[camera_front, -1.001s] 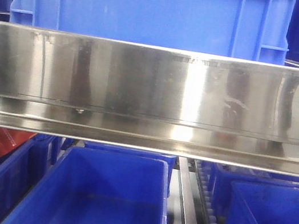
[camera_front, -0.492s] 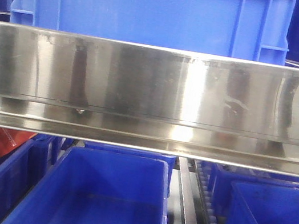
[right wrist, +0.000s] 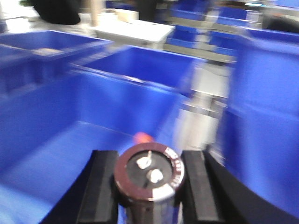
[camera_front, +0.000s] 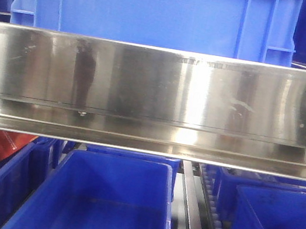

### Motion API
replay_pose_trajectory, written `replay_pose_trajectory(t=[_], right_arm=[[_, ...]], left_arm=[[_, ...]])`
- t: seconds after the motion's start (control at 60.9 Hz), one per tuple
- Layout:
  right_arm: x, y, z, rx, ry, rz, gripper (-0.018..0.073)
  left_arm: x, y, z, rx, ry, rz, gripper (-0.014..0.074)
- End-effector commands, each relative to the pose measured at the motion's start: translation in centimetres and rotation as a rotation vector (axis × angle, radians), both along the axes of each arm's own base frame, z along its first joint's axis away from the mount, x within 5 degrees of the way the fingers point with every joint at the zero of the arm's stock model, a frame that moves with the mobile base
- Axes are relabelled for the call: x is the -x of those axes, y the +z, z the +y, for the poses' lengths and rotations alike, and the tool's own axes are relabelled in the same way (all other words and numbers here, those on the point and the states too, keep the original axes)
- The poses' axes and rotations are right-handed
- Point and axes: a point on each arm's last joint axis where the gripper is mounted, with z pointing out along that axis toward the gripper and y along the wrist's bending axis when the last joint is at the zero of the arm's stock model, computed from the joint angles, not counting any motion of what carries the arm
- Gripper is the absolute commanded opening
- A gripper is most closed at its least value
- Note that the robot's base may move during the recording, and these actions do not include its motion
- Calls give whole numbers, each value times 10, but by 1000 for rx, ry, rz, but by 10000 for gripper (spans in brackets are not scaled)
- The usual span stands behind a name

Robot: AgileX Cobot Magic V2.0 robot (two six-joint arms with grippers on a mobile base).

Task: Place cylindrical capacitor in blue bin on shelf
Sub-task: 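Lower the right gripper into the same bin and release the capacitor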

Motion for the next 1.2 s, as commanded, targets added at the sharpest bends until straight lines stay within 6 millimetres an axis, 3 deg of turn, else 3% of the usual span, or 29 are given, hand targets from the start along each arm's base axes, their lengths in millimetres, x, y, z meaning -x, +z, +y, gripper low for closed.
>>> replay_pose_trajectory(t=[0.0,0.115,0.197,0.377,0.525,0.591,0.656,0.788,0.87,1.034,1.182], right_arm=[[-23,10,25,21,64,7,-130],[-53,12,60,60,135,51,-130],[-79,3,83,97,165,119,-130],[-139,-37,122,157,178,260,-130],[-174,-71,143,189,180,329,-124],[-183,-84,147,201,178,355,-70],[-188,-94,151,211,178,375,44],[-191,-99,153,198,169,398,431],[-190,-97,152,196,169,394,569],[-180,-79,146,170,170,358,517],[-158,-47,134,136,173,303,342]], left_arm=[[1,1,0,15,3,-24,-111],[1,1,0,15,3,-24,-111],[1,1,0,15,3,-24,-111],[1,1,0,15,3,-24,-111],[1,1,-1,26,-4,-20,-111],[1,1,-1,32,-8,-19,-111],[1,1,-2,34,-9,-18,-111],[1,1,-2,36,-10,-18,-111],[1,1,-2,36,-10,-18,-111],[1,1,-2,36,-10,-18,-111],[1,1,-2,36,-10,-18,-111]])
